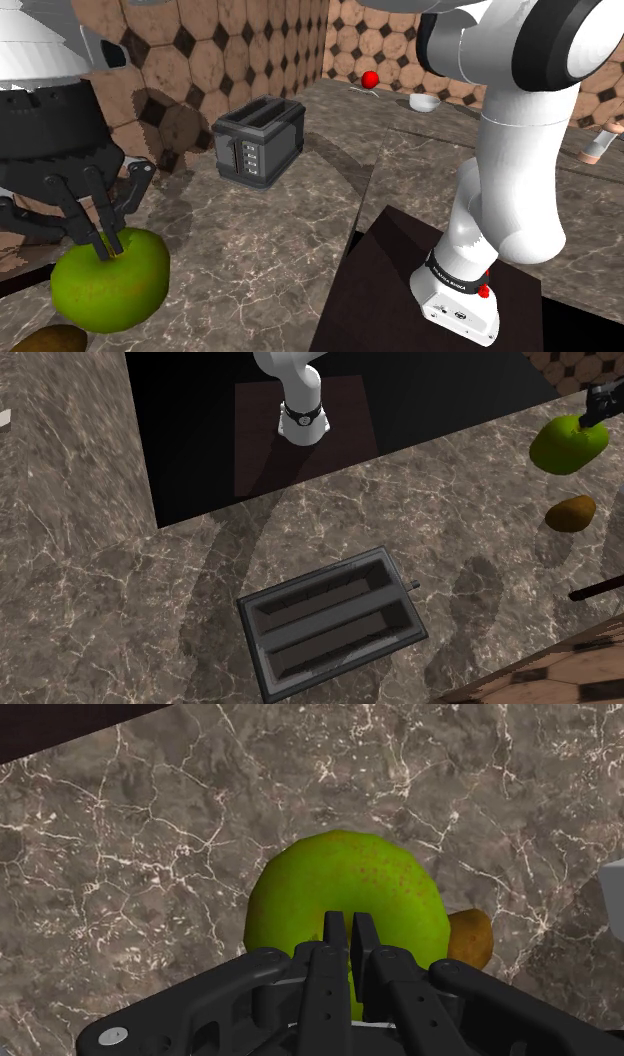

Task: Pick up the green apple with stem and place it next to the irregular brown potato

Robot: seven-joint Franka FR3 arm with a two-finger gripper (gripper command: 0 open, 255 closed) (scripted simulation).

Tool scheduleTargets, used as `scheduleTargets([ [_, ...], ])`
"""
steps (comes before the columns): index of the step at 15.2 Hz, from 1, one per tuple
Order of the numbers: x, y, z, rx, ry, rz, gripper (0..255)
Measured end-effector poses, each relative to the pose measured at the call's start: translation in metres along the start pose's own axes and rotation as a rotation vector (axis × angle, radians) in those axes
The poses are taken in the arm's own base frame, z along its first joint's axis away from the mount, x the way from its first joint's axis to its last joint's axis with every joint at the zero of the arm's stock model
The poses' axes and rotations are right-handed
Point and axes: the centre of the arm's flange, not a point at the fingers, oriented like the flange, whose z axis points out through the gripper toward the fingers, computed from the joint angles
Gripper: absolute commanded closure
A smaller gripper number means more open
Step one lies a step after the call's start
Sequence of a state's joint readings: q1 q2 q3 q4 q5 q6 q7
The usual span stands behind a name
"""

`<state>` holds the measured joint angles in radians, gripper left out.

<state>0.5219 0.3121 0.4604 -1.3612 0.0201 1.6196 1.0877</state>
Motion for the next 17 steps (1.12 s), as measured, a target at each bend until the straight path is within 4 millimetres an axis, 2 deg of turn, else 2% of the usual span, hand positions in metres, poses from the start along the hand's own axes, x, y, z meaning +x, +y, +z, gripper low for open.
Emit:
scheduleTargets([
  [17,0.012,0.002,0.088,0.000,0.000,0.000,255],
])
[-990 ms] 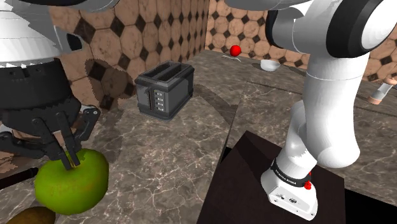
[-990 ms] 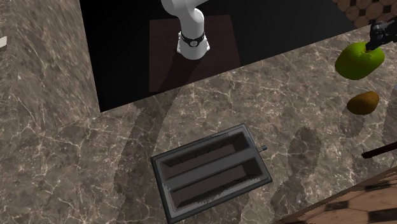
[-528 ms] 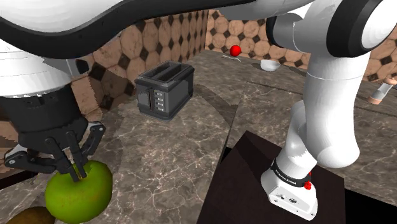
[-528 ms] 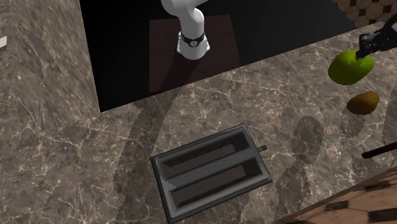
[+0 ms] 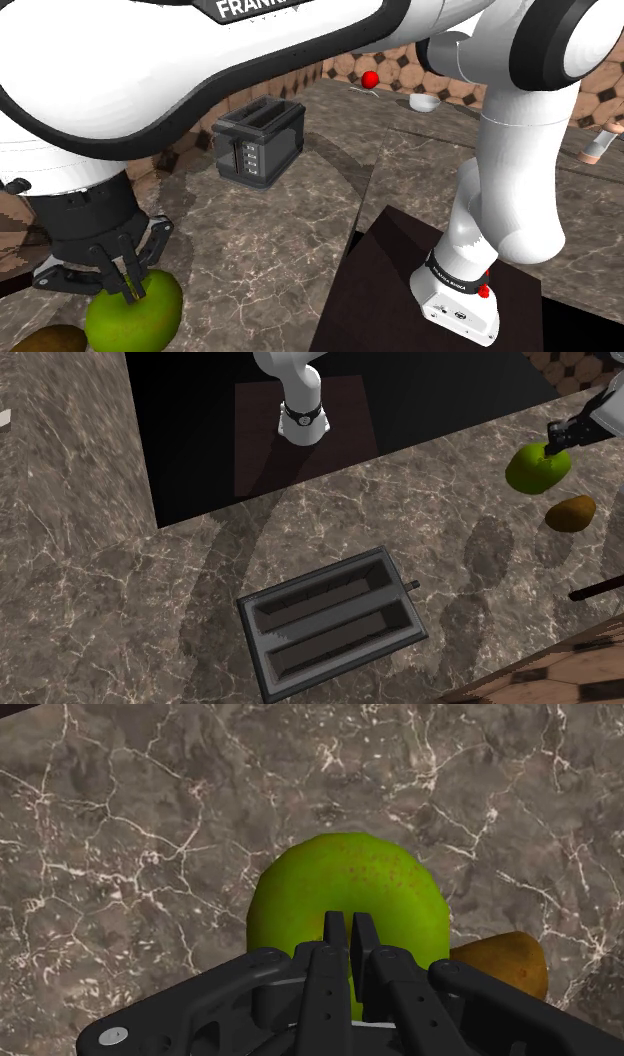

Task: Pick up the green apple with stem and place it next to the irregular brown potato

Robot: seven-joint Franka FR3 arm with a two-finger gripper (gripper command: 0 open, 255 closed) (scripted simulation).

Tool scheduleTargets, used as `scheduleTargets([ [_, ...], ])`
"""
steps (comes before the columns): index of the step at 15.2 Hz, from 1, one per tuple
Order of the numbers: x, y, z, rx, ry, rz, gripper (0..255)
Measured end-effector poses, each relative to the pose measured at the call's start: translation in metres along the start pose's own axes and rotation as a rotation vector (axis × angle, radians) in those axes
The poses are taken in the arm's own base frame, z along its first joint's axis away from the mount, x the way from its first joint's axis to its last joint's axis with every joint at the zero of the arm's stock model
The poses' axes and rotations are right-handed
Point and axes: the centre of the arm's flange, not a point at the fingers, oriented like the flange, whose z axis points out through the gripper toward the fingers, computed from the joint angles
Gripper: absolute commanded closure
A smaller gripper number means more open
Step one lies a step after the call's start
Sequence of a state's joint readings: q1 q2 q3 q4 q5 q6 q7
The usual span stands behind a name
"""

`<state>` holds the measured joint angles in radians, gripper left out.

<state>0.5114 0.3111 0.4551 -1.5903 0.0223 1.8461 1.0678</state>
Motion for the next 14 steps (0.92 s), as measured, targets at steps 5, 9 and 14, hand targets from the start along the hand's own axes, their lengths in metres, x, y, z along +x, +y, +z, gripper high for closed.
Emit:
scheduleTargets([
  [5,0.004,0.003,0.027,0.000,0.000,0.000,255],
  [9,0.007,0.004,0.047,0.000,0.000,0.000,255],
  [14,0.010,0.005,0.061,0.000,0.000,0.000,255],
])
